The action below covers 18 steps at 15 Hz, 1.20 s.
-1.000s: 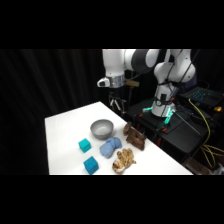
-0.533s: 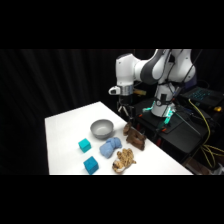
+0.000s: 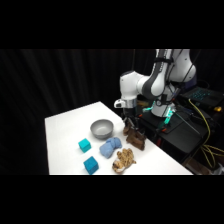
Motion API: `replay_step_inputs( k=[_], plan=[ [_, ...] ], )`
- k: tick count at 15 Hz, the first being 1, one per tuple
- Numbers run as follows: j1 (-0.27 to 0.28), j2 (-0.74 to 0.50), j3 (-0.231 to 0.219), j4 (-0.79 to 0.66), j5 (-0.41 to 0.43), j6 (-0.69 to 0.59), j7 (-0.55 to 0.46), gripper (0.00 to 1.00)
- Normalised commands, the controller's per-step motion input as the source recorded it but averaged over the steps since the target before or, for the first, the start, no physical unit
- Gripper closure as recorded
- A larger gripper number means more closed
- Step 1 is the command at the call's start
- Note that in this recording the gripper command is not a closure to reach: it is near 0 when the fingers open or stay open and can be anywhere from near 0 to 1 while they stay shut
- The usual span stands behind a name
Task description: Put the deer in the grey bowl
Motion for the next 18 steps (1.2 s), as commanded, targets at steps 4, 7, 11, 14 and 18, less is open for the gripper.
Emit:
replay_step_inputs(
  k=[4,7,11,14,18],
  plan=[
    [-0.180,0.35,0.322,0.11,0.156,0.20,-0.23,0.00],
    [-0.340,0.26,0.311,0.14,0.099,0.24,-0.25,0.00],
    [-0.271,0.21,0.226,0.15,0.246,0.23,-0.36,1.00],
    [-0.154,0.11,0.166,0.11,0.203,0.14,-0.24,1.00],
    [-0.104,-0.03,0.120,0.09,0.134,-0.02,-0.14,0.41]
  ],
)
